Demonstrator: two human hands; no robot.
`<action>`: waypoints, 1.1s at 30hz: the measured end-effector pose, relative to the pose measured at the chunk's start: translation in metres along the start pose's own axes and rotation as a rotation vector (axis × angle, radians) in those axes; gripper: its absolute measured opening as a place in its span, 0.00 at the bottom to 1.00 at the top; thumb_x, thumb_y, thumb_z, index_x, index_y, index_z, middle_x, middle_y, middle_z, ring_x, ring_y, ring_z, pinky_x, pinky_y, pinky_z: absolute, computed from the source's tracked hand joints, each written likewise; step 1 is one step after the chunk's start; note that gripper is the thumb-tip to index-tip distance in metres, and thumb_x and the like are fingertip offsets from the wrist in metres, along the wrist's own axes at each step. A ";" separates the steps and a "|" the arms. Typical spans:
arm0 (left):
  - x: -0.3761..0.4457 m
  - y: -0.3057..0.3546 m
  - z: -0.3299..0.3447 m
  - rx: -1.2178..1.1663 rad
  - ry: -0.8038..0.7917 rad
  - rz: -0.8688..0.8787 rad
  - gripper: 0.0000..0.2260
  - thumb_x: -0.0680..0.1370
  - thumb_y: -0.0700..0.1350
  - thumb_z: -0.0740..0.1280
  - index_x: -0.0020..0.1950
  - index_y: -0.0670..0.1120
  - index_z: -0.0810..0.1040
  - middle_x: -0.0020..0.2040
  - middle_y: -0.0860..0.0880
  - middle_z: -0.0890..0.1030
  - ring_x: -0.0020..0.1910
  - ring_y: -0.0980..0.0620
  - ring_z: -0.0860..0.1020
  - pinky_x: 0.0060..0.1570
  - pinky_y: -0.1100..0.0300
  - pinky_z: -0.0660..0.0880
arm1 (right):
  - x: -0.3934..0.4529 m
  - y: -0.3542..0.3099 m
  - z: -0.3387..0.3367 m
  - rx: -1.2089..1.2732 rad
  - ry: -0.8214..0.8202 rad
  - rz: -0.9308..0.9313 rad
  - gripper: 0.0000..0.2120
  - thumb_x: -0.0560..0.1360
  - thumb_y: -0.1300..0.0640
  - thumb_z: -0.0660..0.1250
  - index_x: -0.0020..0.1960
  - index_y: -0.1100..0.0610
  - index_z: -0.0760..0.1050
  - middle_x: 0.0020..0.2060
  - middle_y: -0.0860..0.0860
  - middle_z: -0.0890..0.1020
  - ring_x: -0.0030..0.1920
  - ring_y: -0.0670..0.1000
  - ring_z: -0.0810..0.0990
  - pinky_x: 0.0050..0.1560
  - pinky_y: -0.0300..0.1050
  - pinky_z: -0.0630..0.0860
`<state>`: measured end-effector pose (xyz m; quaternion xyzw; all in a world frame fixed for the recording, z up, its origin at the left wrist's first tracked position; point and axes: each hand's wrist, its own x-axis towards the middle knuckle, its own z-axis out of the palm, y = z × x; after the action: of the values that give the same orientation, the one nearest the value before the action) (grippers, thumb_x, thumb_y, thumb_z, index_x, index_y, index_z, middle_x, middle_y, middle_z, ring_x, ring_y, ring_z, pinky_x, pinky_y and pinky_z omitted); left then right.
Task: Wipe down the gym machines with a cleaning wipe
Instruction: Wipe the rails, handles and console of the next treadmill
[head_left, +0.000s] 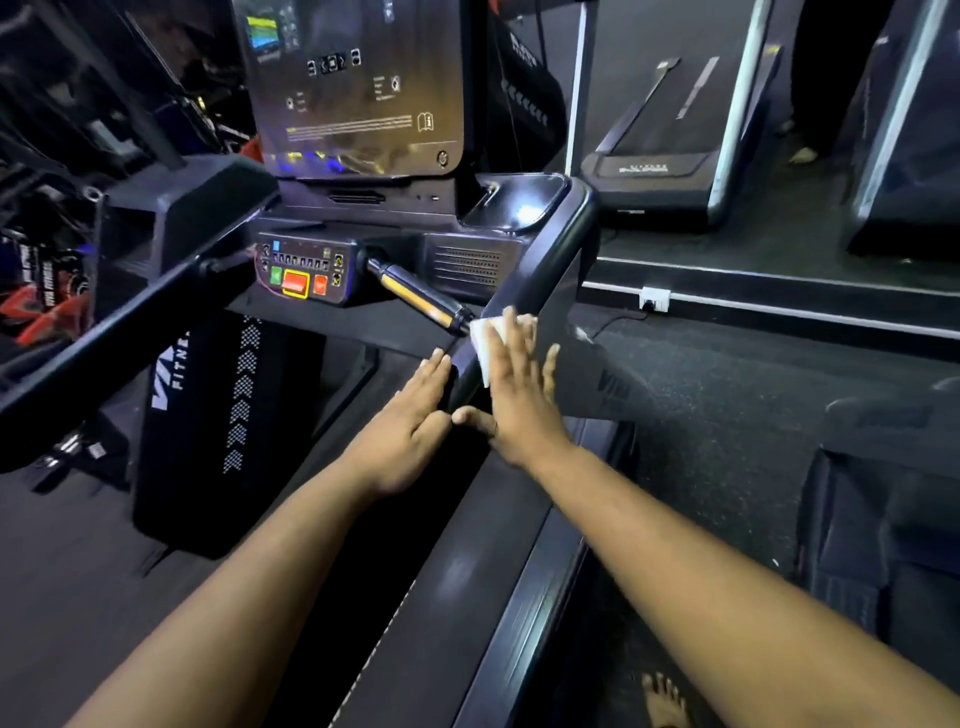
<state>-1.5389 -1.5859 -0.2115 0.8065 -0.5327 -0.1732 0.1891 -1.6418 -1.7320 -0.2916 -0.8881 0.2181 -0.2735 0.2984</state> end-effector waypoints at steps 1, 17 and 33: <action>-0.008 -0.003 0.000 -0.006 -0.005 -0.013 0.42 0.71 0.62 0.49 0.83 0.45 0.50 0.79 0.58 0.46 0.81 0.59 0.44 0.81 0.57 0.44 | -0.016 -0.015 0.006 0.024 -0.016 -0.043 0.61 0.62 0.16 0.39 0.83 0.55 0.42 0.82 0.54 0.38 0.80 0.56 0.31 0.75 0.72 0.36; -0.176 -0.039 -0.006 0.099 -0.067 0.015 0.37 0.76 0.56 0.50 0.84 0.47 0.45 0.83 0.54 0.43 0.80 0.60 0.41 0.81 0.51 0.44 | -0.168 -0.141 0.109 0.363 0.038 0.163 0.57 0.70 0.18 0.42 0.80 0.60 0.32 0.79 0.56 0.31 0.80 0.55 0.31 0.80 0.60 0.38; -0.255 -0.054 -0.006 -0.067 0.025 -0.159 0.31 0.83 0.51 0.57 0.84 0.47 0.49 0.83 0.54 0.47 0.79 0.63 0.45 0.77 0.65 0.43 | -0.209 -0.186 0.094 0.081 -0.102 0.018 0.66 0.59 0.14 0.39 0.80 0.59 0.30 0.78 0.55 0.28 0.78 0.52 0.26 0.75 0.63 0.30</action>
<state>-1.5878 -1.3299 -0.2129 0.8415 -0.4586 -0.1953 0.2083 -1.7001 -1.4428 -0.3086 -0.8860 0.1992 -0.2338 0.3474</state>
